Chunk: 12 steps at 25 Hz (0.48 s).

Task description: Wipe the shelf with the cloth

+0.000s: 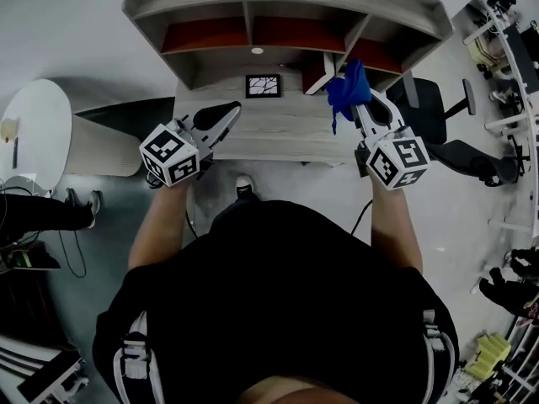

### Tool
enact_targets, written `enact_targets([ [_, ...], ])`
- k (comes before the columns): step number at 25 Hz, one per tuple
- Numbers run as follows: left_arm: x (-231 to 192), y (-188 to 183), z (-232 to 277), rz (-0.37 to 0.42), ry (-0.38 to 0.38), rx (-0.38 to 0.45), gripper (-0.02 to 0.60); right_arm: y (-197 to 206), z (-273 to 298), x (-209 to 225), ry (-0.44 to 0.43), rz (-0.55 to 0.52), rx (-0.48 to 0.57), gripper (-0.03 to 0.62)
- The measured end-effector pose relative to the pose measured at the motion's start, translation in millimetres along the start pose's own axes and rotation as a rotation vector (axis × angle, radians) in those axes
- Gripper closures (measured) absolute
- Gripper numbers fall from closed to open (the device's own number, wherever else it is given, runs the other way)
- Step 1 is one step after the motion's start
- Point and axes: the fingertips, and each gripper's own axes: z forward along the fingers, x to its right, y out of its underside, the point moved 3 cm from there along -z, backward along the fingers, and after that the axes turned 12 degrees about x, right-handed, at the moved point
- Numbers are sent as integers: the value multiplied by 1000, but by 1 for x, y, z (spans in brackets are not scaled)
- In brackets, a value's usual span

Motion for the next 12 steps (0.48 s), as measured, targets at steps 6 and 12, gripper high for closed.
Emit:
enact_targets([
  [6,-69,-8,2,-8,21,4,566,10,54,1,38,-1,-21,542],
  [12,-118,-13,5,-11,74,-4,566,12,100,-7,64,-15,-33,542],
])
